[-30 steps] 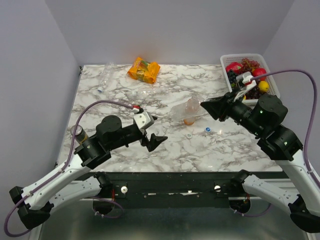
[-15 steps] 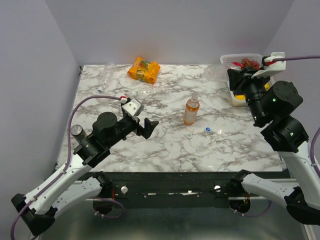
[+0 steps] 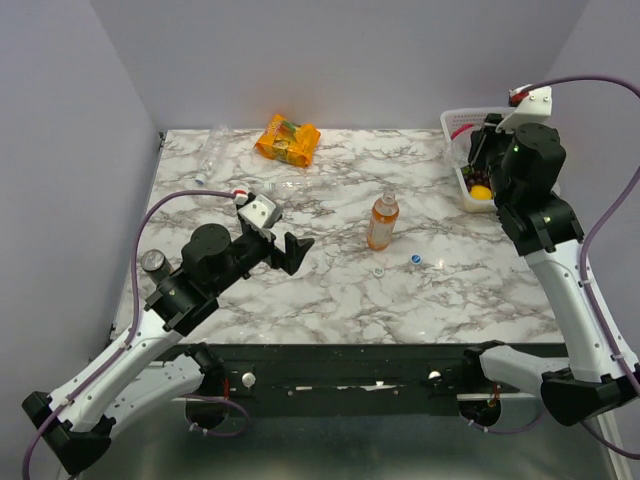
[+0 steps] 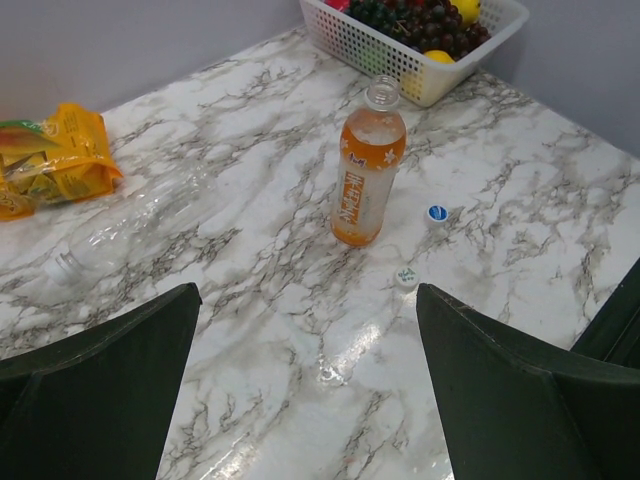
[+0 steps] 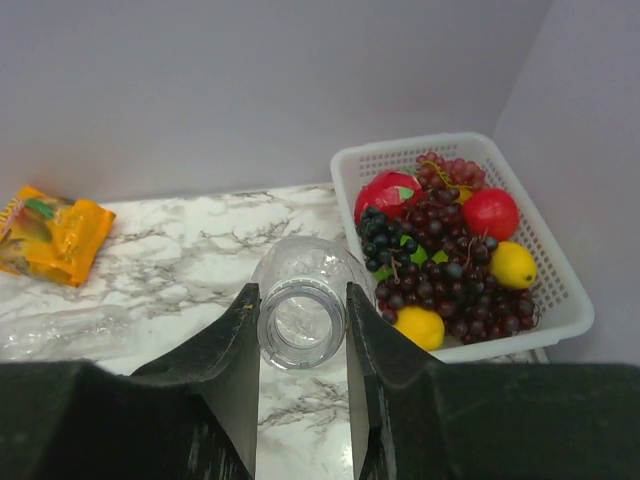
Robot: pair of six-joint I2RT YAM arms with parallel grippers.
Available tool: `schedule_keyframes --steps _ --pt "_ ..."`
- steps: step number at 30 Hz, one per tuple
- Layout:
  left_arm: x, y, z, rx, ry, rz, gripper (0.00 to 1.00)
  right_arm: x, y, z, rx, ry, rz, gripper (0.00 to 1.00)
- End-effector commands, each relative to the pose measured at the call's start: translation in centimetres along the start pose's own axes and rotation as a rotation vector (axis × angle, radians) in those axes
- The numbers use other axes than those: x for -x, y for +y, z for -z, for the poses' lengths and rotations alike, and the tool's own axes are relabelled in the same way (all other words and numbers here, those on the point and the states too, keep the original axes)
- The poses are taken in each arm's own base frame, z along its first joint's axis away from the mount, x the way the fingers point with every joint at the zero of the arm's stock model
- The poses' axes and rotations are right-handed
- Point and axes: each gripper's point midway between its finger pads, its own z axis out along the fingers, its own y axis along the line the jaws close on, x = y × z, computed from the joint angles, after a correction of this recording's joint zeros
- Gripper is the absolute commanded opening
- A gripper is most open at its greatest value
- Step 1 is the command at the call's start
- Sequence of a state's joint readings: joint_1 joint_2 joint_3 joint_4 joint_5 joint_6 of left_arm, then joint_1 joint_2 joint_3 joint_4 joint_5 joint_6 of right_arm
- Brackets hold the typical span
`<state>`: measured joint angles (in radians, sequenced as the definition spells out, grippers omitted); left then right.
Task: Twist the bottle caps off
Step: Place the bottle without the bottle cap at the center of the board.
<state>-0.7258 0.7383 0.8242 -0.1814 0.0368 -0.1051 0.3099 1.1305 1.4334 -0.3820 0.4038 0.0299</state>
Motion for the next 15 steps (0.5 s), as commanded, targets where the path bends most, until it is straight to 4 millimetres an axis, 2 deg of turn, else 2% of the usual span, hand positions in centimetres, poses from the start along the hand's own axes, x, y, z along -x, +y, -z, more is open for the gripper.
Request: schedule_keyframes --steps 1,3,5,6,8,9,10,15 --pt "0.5 0.6 0.0 0.03 -0.01 0.006 0.99 -2.9 0.4 -1.8 0.039 0.066 -0.025 0.01" --pt "0.6 0.7 0.0 0.033 -0.013 0.014 0.99 -5.0 -0.5 -2.6 0.014 0.114 -0.036 0.01" --pt "0.6 0.7 -0.1 0.03 -0.013 0.02 0.99 -6.2 -0.5 -2.9 0.04 0.139 -0.062 0.01" --pt "0.6 0.8 -0.1 0.033 -0.014 0.024 0.99 -7.6 -0.9 -2.9 0.036 0.165 -0.075 0.01" --pt "0.6 1.1 -0.1 0.044 -0.008 0.031 0.99 -8.6 -0.9 -2.7 0.038 0.183 -0.083 0.01" --pt "0.3 1.3 -0.4 0.057 0.003 0.035 0.99 -8.8 -0.8 -2.5 0.041 0.185 -0.093 0.01" --pt "0.0 1.5 -0.5 0.066 0.017 0.039 0.99 -10.1 -0.4 -2.3 0.06 0.214 -0.095 0.01" --pt "-0.7 1.6 -0.9 0.07 0.052 0.048 0.99 -13.3 0.5 -1.7 0.108 0.285 -0.114 0.01"
